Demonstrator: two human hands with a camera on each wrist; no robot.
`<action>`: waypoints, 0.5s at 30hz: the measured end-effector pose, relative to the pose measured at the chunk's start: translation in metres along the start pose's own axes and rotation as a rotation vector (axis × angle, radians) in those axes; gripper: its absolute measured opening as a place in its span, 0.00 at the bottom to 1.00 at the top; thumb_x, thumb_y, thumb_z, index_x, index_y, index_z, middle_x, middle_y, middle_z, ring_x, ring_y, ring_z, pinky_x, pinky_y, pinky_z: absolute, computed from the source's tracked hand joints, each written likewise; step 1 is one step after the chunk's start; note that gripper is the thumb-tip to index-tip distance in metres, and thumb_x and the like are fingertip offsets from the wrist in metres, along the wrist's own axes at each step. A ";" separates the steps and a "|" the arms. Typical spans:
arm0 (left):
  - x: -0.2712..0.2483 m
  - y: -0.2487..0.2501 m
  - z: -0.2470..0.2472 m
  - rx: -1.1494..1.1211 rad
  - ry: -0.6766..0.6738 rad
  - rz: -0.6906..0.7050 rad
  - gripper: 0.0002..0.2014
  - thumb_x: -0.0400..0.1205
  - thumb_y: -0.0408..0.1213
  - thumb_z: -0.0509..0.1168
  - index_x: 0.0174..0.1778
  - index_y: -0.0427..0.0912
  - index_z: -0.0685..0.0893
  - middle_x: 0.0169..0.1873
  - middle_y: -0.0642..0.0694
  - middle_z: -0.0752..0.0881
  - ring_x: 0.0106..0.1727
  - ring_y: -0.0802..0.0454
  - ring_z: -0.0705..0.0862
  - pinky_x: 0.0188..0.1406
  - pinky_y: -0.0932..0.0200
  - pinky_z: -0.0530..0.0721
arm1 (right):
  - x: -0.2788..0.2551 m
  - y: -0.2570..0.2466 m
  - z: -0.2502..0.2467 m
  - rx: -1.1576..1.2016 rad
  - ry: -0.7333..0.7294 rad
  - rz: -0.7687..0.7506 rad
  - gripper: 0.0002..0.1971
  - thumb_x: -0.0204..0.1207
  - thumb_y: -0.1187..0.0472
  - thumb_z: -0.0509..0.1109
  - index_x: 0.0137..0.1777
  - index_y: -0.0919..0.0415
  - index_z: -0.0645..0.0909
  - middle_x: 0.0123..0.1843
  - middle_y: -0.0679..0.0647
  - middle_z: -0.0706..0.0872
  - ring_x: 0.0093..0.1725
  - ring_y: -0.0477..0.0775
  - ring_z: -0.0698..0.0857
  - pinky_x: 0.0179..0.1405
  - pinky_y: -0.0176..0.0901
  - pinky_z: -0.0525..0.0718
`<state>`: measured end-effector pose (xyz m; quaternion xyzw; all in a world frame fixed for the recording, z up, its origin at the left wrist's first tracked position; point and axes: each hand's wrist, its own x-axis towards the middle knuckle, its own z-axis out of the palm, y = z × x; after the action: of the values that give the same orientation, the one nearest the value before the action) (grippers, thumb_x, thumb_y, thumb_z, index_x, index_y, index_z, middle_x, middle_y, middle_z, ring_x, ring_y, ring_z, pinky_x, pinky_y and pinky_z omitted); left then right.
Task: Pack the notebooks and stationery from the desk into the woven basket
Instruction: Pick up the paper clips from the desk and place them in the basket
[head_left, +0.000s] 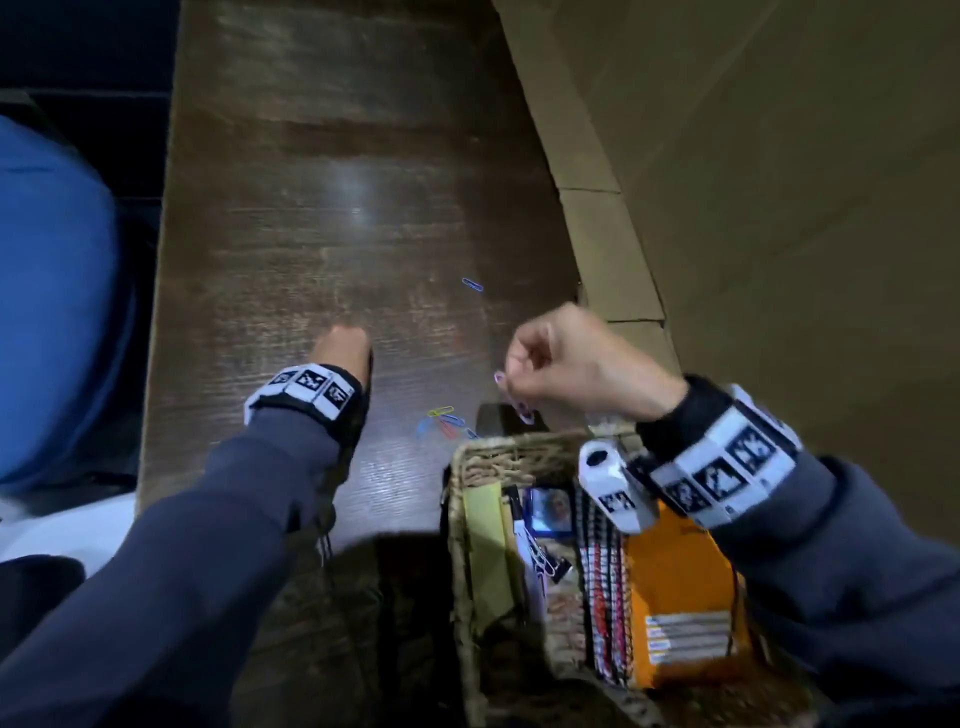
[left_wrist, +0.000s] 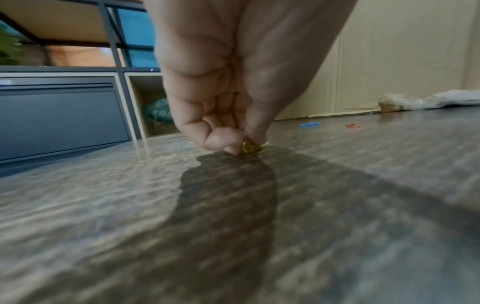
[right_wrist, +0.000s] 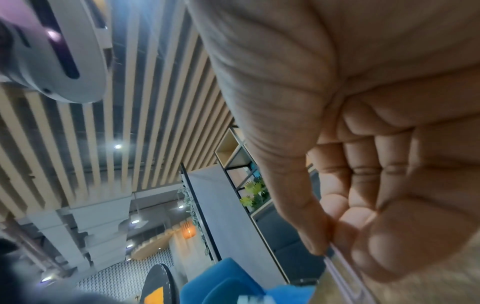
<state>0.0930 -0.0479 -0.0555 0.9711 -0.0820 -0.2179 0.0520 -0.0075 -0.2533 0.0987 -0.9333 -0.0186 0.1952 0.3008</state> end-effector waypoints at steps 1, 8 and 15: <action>-0.002 0.000 -0.003 -0.016 -0.003 -0.010 0.12 0.78 0.26 0.64 0.56 0.27 0.85 0.56 0.27 0.86 0.59 0.31 0.85 0.59 0.43 0.83 | -0.014 0.013 0.010 0.015 -0.058 0.036 0.05 0.68 0.63 0.76 0.33 0.62 0.85 0.31 0.55 0.90 0.28 0.42 0.82 0.33 0.33 0.79; -0.044 0.021 -0.052 -0.246 0.225 -0.035 0.12 0.83 0.31 0.59 0.51 0.28 0.85 0.52 0.25 0.86 0.57 0.29 0.84 0.56 0.42 0.82 | -0.064 0.076 0.087 -0.159 -0.322 0.158 0.04 0.71 0.68 0.70 0.40 0.59 0.82 0.39 0.51 0.85 0.41 0.50 0.83 0.40 0.42 0.81; -0.146 0.085 -0.080 -0.465 0.217 0.344 0.07 0.80 0.30 0.64 0.51 0.42 0.83 0.43 0.47 0.87 0.46 0.49 0.85 0.52 0.61 0.80 | -0.068 0.091 0.121 -0.217 -0.311 0.181 0.08 0.74 0.70 0.63 0.35 0.62 0.79 0.36 0.59 0.80 0.39 0.56 0.82 0.40 0.46 0.84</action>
<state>-0.0141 -0.0995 0.0882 0.9228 -0.1869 -0.1137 0.3172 -0.1231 -0.2710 -0.0182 -0.9167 -0.0020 0.3600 0.1734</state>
